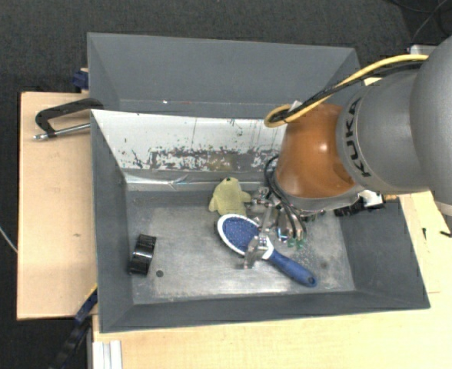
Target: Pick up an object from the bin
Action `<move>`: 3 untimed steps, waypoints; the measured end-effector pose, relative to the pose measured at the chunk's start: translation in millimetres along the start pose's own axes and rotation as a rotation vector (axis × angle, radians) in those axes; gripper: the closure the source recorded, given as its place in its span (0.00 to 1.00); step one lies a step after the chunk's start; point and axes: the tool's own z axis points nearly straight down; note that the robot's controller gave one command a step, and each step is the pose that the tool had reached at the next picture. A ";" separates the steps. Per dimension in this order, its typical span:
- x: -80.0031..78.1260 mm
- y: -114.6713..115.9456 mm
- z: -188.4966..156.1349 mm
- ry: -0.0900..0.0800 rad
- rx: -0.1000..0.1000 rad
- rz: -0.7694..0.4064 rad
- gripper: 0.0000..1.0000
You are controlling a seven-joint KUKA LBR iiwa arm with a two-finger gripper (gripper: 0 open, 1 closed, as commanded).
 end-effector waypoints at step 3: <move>-3.9 2.1 -25.5 -0.006 -0.002 -0.001 1.00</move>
Offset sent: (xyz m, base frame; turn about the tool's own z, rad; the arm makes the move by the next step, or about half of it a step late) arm 0.0000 0.0000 0.0000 0.0000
